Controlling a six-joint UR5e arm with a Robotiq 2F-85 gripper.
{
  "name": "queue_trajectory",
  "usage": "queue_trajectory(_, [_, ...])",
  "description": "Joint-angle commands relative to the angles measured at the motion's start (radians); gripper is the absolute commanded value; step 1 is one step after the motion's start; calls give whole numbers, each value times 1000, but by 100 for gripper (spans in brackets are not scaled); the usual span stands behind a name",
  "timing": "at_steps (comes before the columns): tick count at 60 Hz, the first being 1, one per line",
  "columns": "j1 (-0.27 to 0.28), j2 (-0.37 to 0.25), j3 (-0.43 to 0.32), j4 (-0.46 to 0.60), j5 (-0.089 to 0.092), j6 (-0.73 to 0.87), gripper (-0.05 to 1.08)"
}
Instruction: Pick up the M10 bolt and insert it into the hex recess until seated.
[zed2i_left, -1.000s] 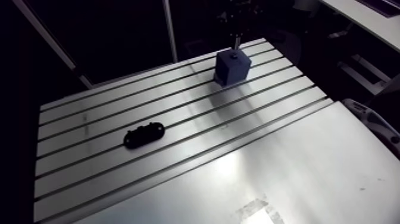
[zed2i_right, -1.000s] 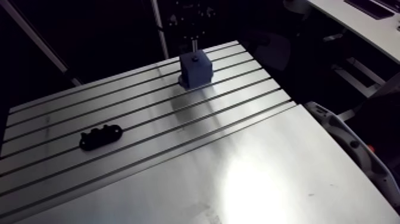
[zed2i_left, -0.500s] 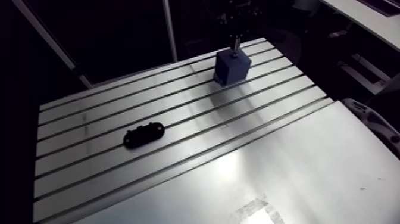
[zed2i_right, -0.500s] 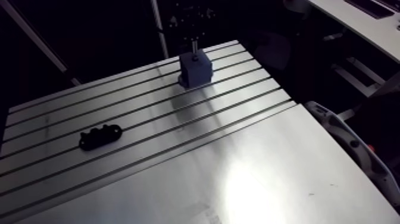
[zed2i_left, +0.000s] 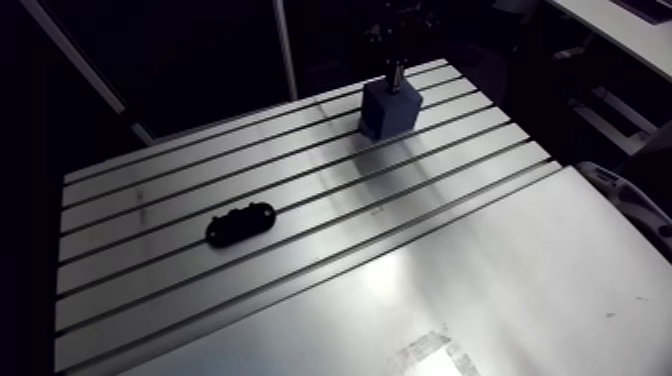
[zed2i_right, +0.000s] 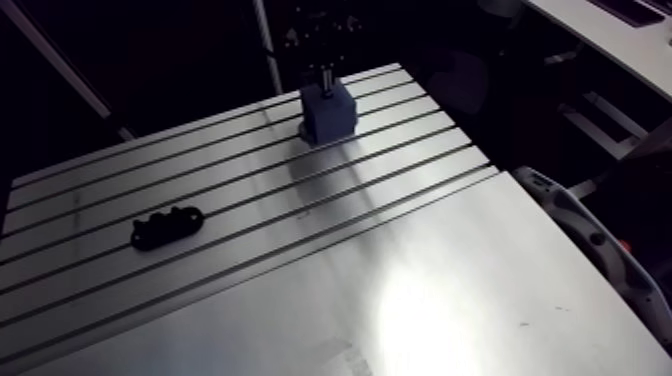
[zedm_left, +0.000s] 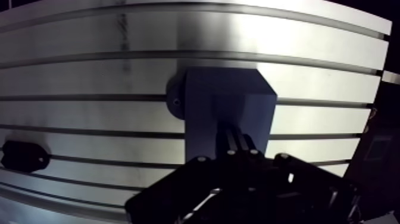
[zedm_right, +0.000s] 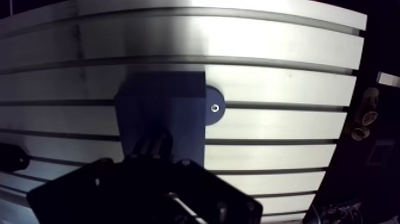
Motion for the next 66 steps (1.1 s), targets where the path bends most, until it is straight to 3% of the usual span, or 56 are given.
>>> queue_trajectory(1, [0,3,0,0,0,-4,107])
queue_trajectory(66, [-3,3,11,0,0,-16,107])
